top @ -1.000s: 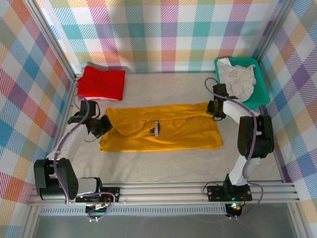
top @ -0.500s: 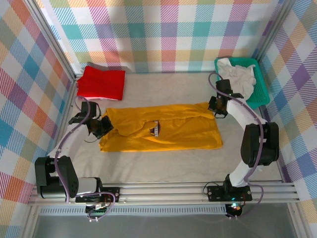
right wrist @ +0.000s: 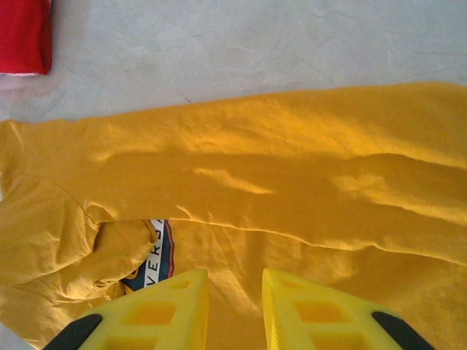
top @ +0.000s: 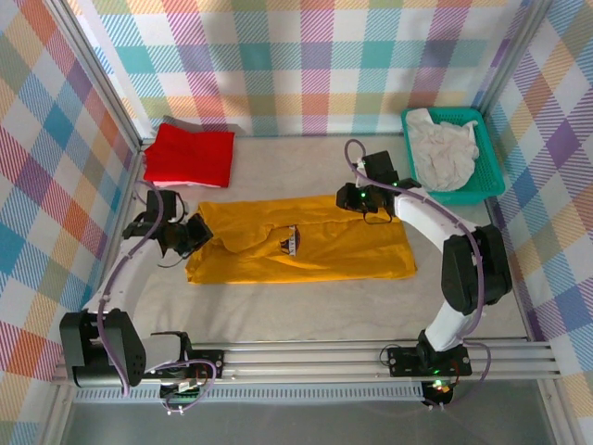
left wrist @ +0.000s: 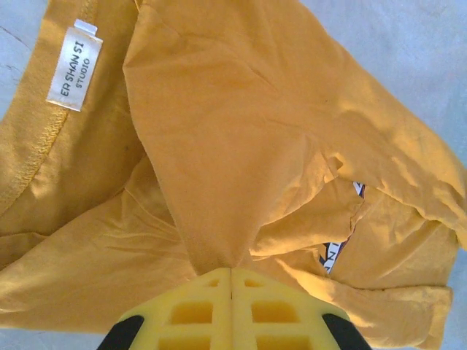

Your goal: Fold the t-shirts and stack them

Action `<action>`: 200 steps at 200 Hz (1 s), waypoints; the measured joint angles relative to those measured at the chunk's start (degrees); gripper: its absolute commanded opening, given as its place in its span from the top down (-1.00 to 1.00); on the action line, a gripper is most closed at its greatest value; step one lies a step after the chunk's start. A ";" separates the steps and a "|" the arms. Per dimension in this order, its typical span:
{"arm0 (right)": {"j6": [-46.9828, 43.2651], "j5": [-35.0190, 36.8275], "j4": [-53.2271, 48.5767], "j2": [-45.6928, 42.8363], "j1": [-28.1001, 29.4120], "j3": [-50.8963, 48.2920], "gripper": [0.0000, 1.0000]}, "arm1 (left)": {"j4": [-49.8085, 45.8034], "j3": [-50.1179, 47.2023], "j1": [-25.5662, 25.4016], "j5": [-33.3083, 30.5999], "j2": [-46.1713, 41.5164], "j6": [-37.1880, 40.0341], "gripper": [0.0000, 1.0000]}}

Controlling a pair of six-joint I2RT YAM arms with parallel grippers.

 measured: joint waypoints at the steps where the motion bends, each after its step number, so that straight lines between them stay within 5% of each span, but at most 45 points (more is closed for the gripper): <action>1: -0.02 -0.02 0.02 0.00 0.00 0.00 0.47 | 0.00 -0.07 0.00 -0.09 -0.11 0.02 1.00; 23: -0.83 0.02 0.87 -0.02 0.00 0.00 0.46 | 0.20 -3.43 0.00 -1.49 -1.84 -0.39 0.99; 33: -0.96 0.04 1.01 -0.02 0.00 0.00 0.46 | -0.02 -5.44 0.00 -2.03 -2.01 -0.59 0.64; 69: -1.31 0.04 1.25 -0.02 0.00 -0.04 0.43 | -0.52 -9.46 -0.02 -5.42 -2.36 -2.29 0.11; 97: -1.31 0.02 1.38 -0.02 0.00 -0.04 0.43 | -0.96 -9.46 -1.92 -12.31 -9.90 -2.99 0.00; 119: -1.27 0.02 1.42 -0.02 0.00 -0.04 0.43 | -1.22 -7.50 -5.86 -14.40 -13.14 -3.06 0.17; 200: -1.01 0.00 3.39 -0.02 0.44 -0.24 0.41 | 11.15 -6.75 -17.05 -9.14 9.42 -6.99 0.03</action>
